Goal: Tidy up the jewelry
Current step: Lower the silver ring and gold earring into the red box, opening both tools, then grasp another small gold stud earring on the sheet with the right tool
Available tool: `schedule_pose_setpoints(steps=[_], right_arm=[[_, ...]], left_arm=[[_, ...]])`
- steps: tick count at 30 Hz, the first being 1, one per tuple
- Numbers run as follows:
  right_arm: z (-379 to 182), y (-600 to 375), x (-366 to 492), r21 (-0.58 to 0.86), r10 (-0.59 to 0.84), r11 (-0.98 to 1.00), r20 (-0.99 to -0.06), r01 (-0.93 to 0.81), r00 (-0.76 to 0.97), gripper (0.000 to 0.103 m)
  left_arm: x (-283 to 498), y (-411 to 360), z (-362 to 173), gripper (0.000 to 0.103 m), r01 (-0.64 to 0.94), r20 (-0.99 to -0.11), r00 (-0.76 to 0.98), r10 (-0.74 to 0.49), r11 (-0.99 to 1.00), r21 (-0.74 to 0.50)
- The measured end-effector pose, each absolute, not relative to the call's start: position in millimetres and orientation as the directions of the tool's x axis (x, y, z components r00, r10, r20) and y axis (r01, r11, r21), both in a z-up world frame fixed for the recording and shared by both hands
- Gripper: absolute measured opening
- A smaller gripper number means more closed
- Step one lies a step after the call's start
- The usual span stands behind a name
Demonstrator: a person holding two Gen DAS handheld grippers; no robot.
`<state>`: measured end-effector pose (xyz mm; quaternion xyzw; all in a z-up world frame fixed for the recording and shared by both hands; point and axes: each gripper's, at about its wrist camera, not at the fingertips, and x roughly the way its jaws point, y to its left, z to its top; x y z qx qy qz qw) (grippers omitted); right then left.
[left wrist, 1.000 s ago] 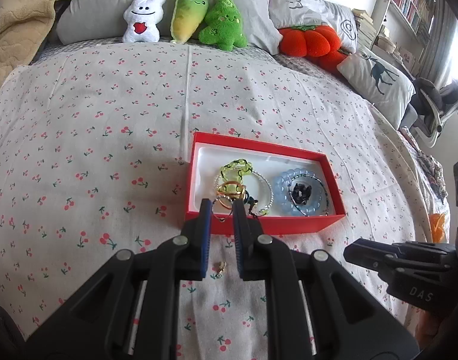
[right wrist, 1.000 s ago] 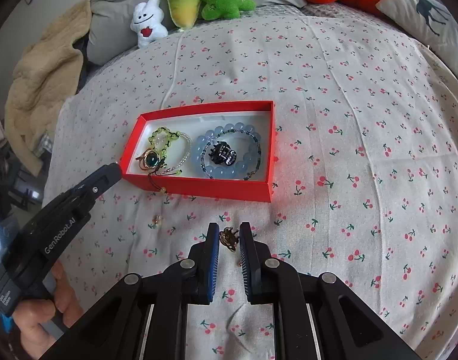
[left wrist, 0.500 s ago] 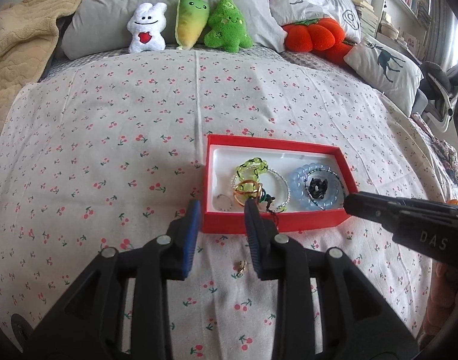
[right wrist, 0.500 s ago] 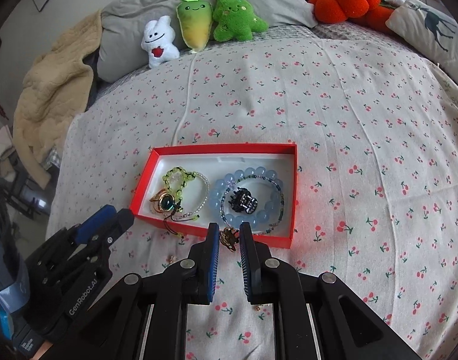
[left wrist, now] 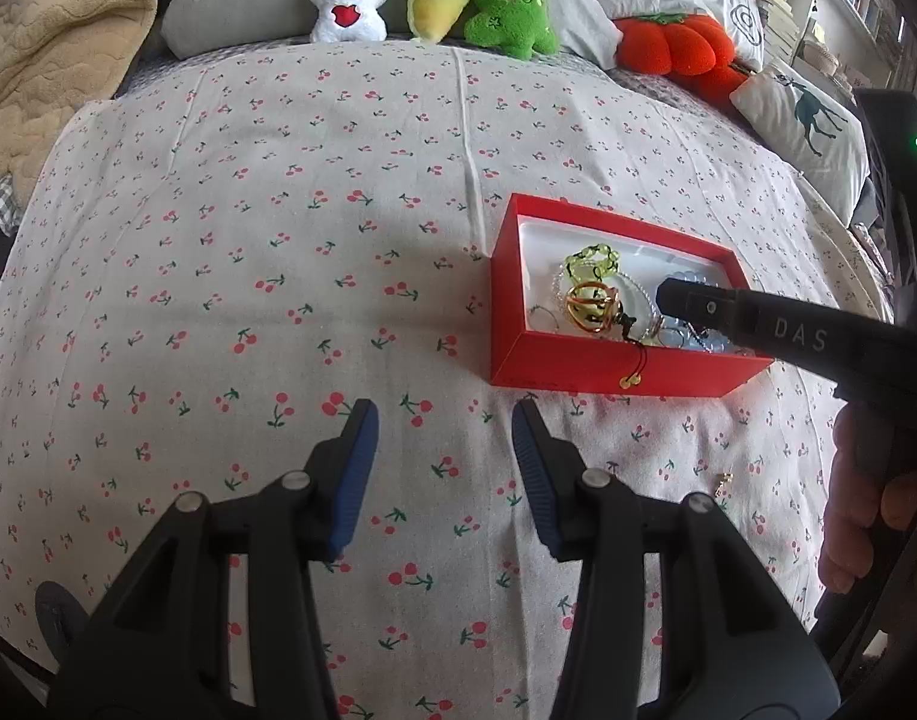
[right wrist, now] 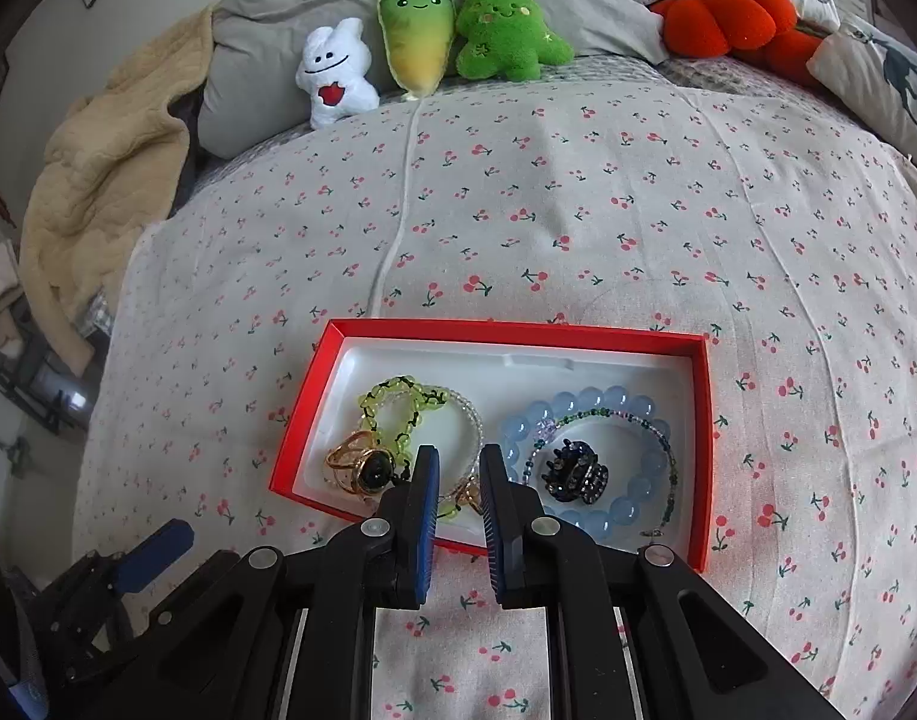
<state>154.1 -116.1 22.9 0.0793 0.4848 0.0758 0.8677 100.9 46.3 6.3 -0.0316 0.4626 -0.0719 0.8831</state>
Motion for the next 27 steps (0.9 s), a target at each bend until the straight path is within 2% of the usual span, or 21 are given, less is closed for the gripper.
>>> schedule_pose_setpoints(steps=[3, 6, 21, 27], right_arm=[[20.7, -114.5, 157.2, 0.228, 0.218, 0.973, -0.829, -0.046, 0.514, 0.015], [21.4, -113.6, 156.9, 0.241, 0.234, 0.969, -0.835, -0.052, 0.497, 0.016], [38.6, -125.3, 118.7, 0.149, 0.188, 0.982, -0.859, -0.118, 0.476, 0.017], [39.0, -145.9, 103.6, 0.12, 0.16, 0.986, -0.867, -0.113, 0.472, 0.022]], left_arm=[[99.3, 48.0, 4.4, 0.049, 0.097, -0.821, 0.549, -0.159, 0.987, -0.127], [97.7, 47.2, 3.5, 0.056, 0.102, -0.828, 0.537, -0.163, 0.986, -0.128], [92.6, 45.1, -0.7, 0.069, 0.086, -0.867, 0.469, -0.165, 0.986, -0.141], [86.8, 50.8, 0.3, 0.074, 0.076, -0.87, 0.461, -0.176, 0.984, -0.159]])
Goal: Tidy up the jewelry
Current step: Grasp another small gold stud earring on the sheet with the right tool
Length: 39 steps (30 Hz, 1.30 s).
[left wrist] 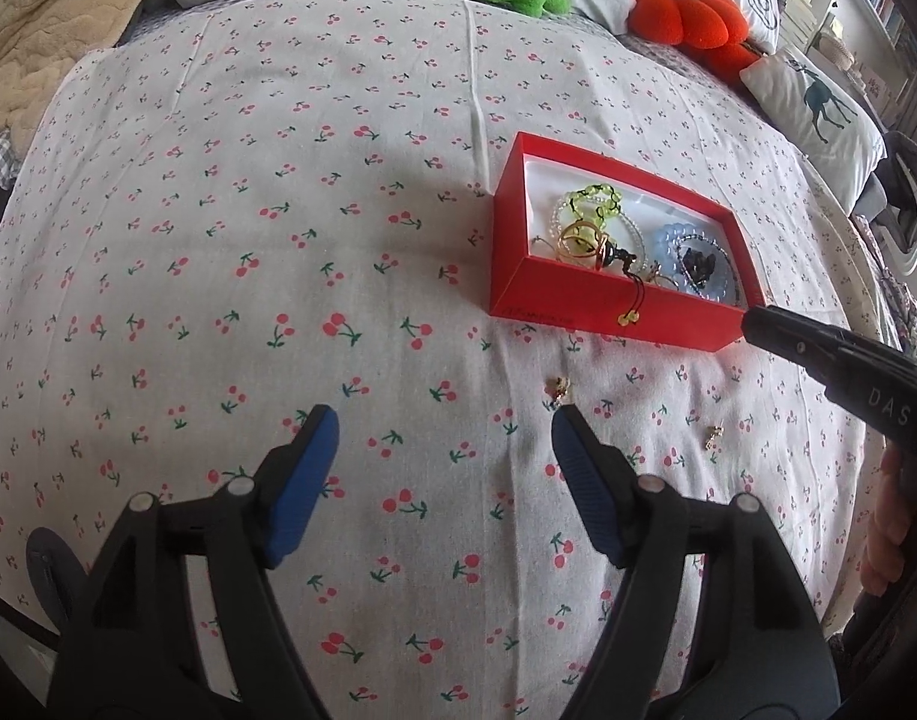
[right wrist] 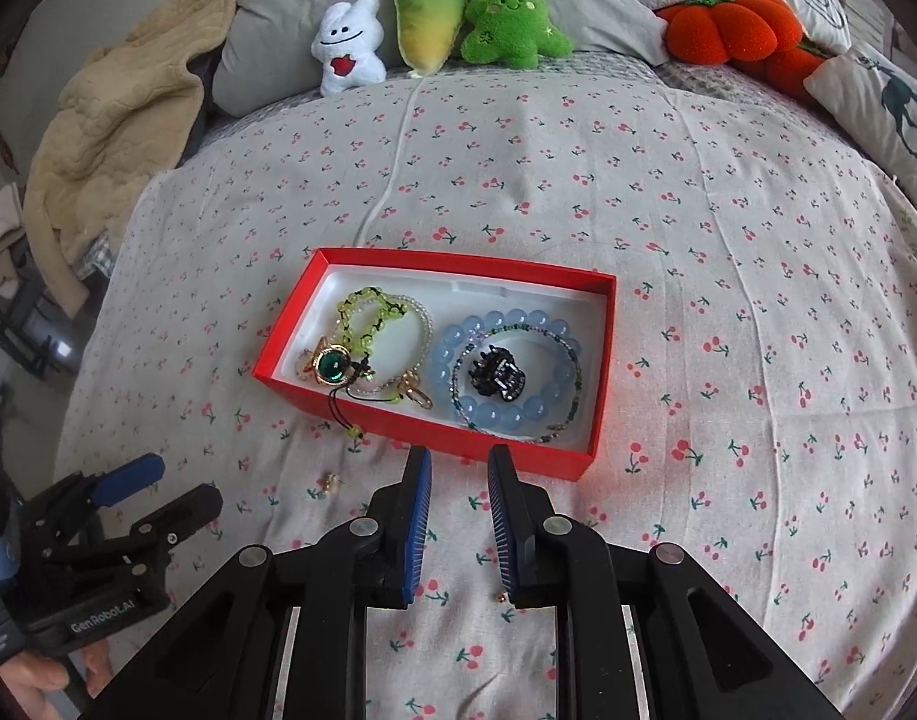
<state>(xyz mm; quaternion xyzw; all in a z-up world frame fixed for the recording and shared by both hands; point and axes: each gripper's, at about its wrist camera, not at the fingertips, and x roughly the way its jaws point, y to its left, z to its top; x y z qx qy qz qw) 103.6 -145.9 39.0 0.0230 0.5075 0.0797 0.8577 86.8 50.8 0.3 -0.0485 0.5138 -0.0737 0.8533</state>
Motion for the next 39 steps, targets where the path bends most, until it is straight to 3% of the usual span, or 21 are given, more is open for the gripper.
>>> schedule_pose_setpoints(steps=[3, 5, 6, 24, 31, 36, 39], right_arm=[[38.0, -157.3, 96.5, 0.11, 0.149, 0.988, -0.871, -0.111, 0.467, 0.034], [38.5, -166.0, 90.4, 0.113, 0.149, 0.988, -0.867, -0.102, 0.477, 0.071], [39.7, -170.0, 87.4, 0.114, 0.147, 0.989, -0.862, -0.098, 0.485, 0.073], [-21.2, -151.7, 51.8, -0.028, 0.04, 0.979, -0.944, -0.2, 0.327, 0.073], [-32.9, -149.0, 56.8, -0.021, 0.017, 0.994, -0.94, -0.107, 0.34, 0.073], [-31.4, -152.0, 68.4, -0.011, 0.004, 0.999, -0.939, -0.042, 0.343, 0.063], [-29.6, -156.6, 76.3, -0.003, -0.002, 1.0, -0.942, -0.003, 0.336, 0.051]], left_arm=[[83.8, 53.2, -0.1, 0.075, 0.08, -0.872, 0.457, -0.176, 0.984, -0.157], [81.5, 53.9, -1.3, 0.075, 0.084, -0.875, 0.453, -0.17, 0.985, -0.148], [80.2, 54.0, -1.9, 0.076, 0.087, -0.877, 0.452, -0.166, 0.986, -0.142], [62.1, 38.8, -22.8, 0.077, 0.182, -0.907, 0.411, -0.095, 0.983, -0.02], [63.5, 34.8, -28.2, 0.077, 0.181, -0.915, 0.396, -0.084, 0.983, -0.012], [63.2, 33.8, -29.1, 0.077, 0.179, -0.916, 0.392, -0.082, 0.984, -0.012], [63.5, 35.3, -28.9, 0.077, 0.175, -0.916, 0.39, -0.088, 0.984, -0.02]])
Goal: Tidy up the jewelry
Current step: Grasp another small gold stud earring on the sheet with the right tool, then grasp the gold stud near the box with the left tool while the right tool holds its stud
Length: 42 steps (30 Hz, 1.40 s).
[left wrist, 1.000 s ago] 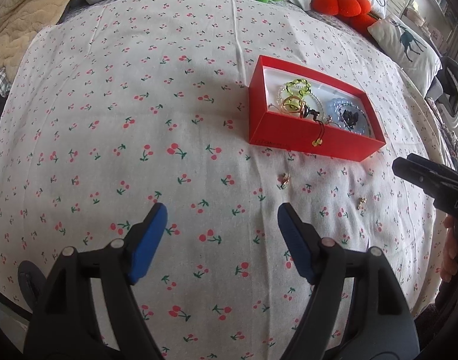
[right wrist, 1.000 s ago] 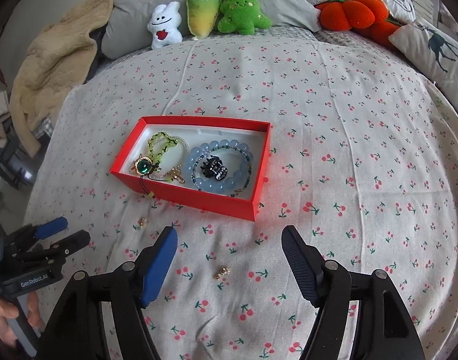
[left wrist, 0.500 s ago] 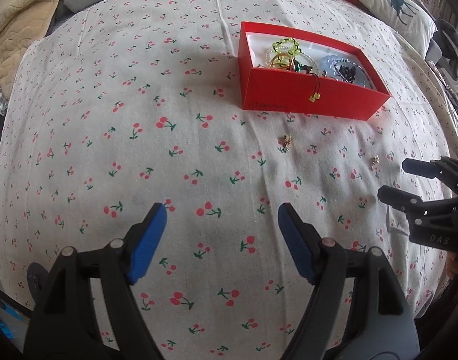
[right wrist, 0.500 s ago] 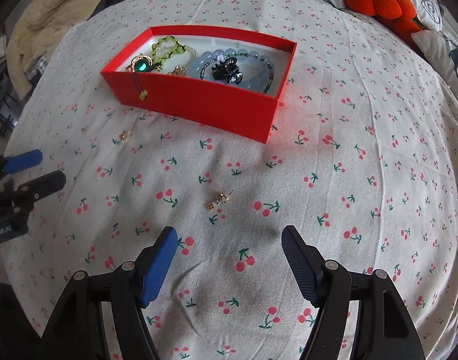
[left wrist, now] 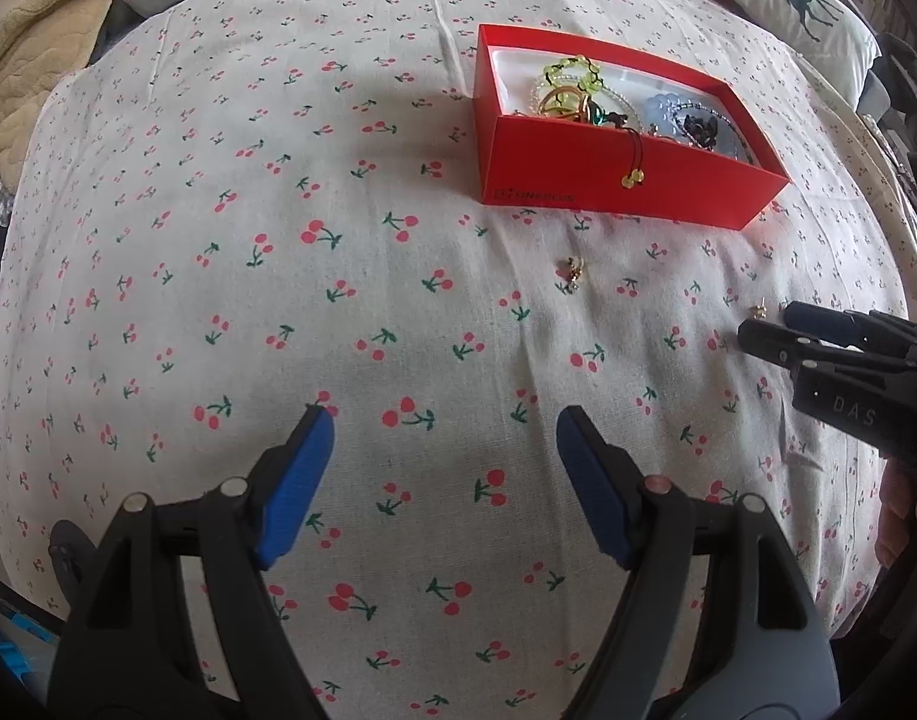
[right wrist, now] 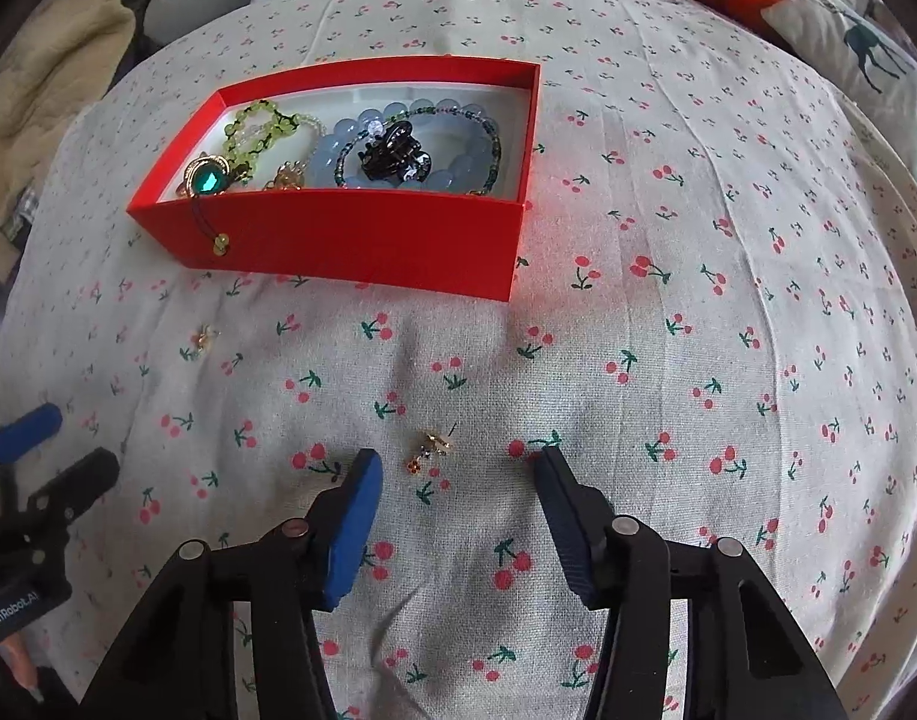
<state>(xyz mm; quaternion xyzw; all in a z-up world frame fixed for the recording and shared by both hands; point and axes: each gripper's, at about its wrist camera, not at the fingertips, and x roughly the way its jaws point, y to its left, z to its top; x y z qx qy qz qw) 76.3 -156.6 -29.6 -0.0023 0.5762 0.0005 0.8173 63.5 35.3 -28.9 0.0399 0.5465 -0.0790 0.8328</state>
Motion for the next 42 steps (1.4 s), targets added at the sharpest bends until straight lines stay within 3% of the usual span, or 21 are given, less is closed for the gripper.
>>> schedule_pose_setpoints(steps=[5, 9, 13, 20, 26, 29, 31, 33, 36, 42], right_arm=[[-30.9, -154.4, 81.8, 0.015, 0.017, 1.0, -0.946, -0.007, 0.325, 0.028], [-33.3, -143.7, 81.8, 0.006, 0.01, 1.0, -0.944, -0.014, 0.331, 0.025], [-34.1, -140.3, 81.4, 0.017, 0.021, 1.0, -0.942, -0.015, 0.335, 0.011], [-31.3, -150.9, 84.8, 0.061, 0.062, 0.998, -0.939, -0.013, 0.337, 0.01], [-21.9, -167.6, 80.0, 0.095, 0.091, 0.995, -0.934, -0.006, 0.345, 0.01], [-17.7, -177.0, 77.8, 0.095, 0.09, 0.995, -0.931, -0.005, 0.353, 0.011], [-15.3, -182.9, 76.0, 0.095, 0.091, 0.995, -0.93, -0.005, 0.356, 0.011], [-12.9, -187.8, 74.0, 0.101, 0.096, 0.995, -0.929, -0.005, 0.358, 0.011], [-10.9, -192.8, 69.4, 0.104, 0.1, 0.995, -0.927, -0.007, 0.362, 0.011], [-8.7, -199.2, 65.2, 0.109, 0.109, 0.994, -0.925, -0.02, 0.363, 0.011]], left_arm=[[62.4, 36.2, -28.0, 0.077, 0.176, -0.916, 0.392, -0.091, 0.984, -0.022], [62.0, 37.3, -28.1, 0.077, 0.172, -0.916, 0.391, -0.091, 0.985, -0.024], [62.6, 38.8, -28.7, 0.077, 0.167, -0.916, 0.39, -0.092, 0.986, -0.027], [64.1, 37.7, -28.0, 0.077, 0.162, -0.91, 0.4, -0.107, 0.986, -0.045], [69.3, 28.8, -24.0, 0.077, 0.177, -0.887, 0.419, -0.195, 0.975, -0.13], [72.6, 16.4, -26.3, 0.064, 0.215, -0.874, 0.426, -0.232, 0.965, -0.152], [74.6, 6.2, -31.3, 0.05, 0.253, -0.869, 0.429, -0.249, 0.956, -0.149], [75.7, -2.4, -39.7, 0.044, 0.285, -0.867, 0.43, -0.25, 0.949, -0.132], [77.7, -11.1, -47.1, 0.043, 0.297, -0.86, 0.466, -0.21, 0.952, -0.072], [86.2, -16.7, -49.2, 0.039, 0.278, -0.838, 0.499, -0.222, 0.956, -0.088]])
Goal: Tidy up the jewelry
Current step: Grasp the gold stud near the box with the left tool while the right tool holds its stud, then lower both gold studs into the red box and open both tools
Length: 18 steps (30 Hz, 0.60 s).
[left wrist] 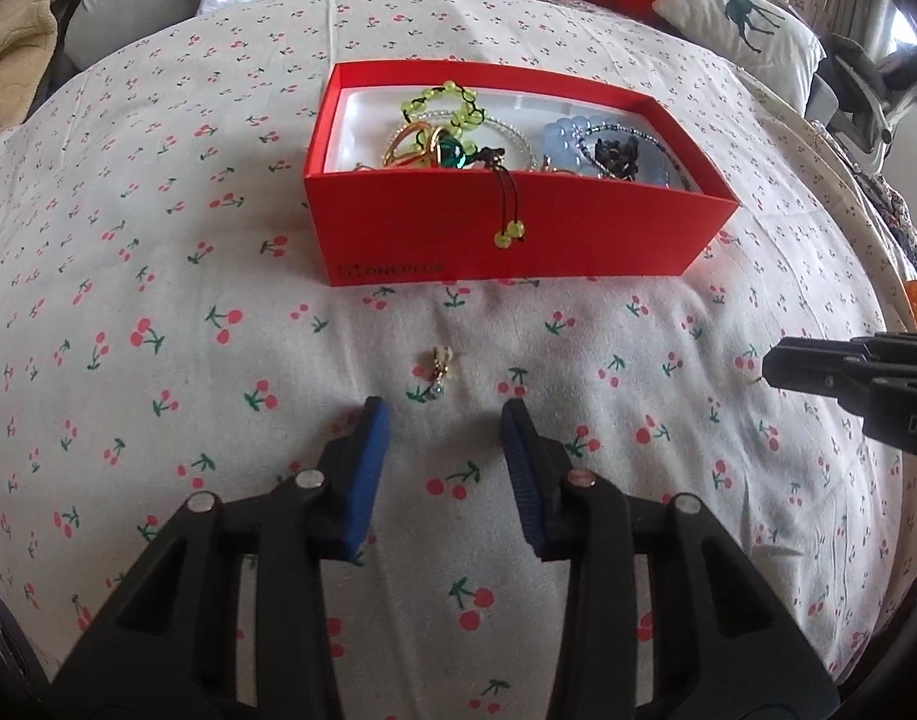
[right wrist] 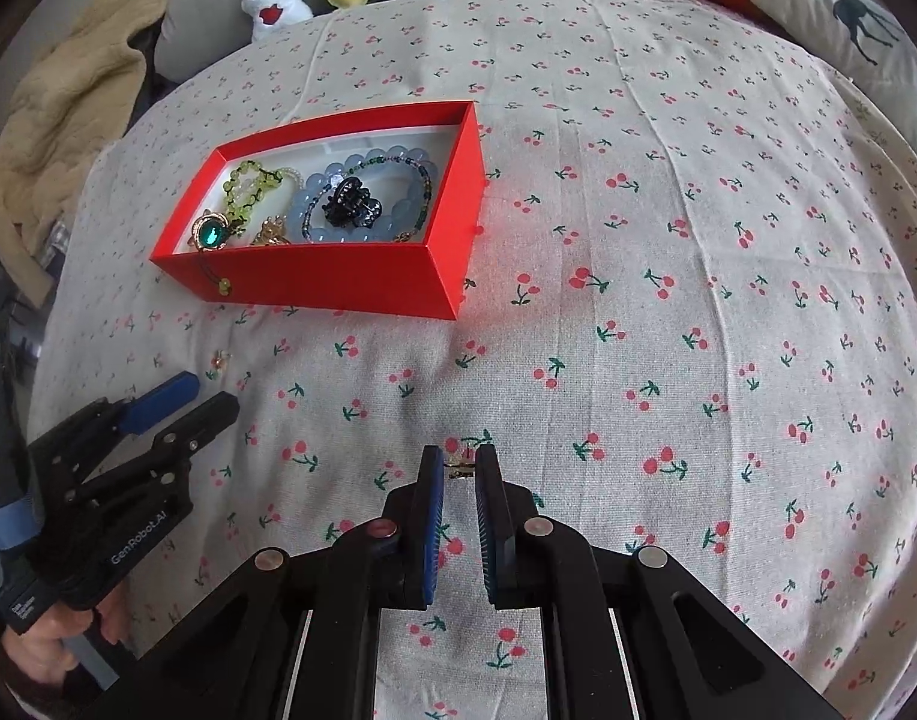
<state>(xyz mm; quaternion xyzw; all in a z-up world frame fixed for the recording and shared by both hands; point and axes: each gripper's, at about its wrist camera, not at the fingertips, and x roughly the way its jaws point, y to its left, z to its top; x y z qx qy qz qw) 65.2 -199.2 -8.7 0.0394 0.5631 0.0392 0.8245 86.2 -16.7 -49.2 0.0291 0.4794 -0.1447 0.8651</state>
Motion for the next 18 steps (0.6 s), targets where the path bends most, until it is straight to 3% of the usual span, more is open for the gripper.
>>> schedule_pose_setpoints(steps=[11, 14, 18], right_arm=[[-6.4, -197.2, 65.6, 0.108, 0.112, 0.994, -0.924, -0.033, 0.364, 0.011], [-7.0, -197.9, 65.3, 0.106, 0.108, 0.994, -0.926, -0.027, 0.362, 0.011], [-6.9, -198.3, 65.5, 0.106, 0.106, 0.994, -0.926, -0.019, 0.362, 0.011]], left_arm=[[96.2, -26.6, -52.4, 0.019, 0.234, -0.834, 0.513, -0.201, 0.968, -0.09], [94.9, -28.8, -52.6, 0.008, 0.229, -0.837, 0.511, -0.194, 0.97, -0.085], [92.2, -30.6, -51.5, 0.006, 0.233, -0.841, 0.507, -0.188, 0.969, -0.076]])
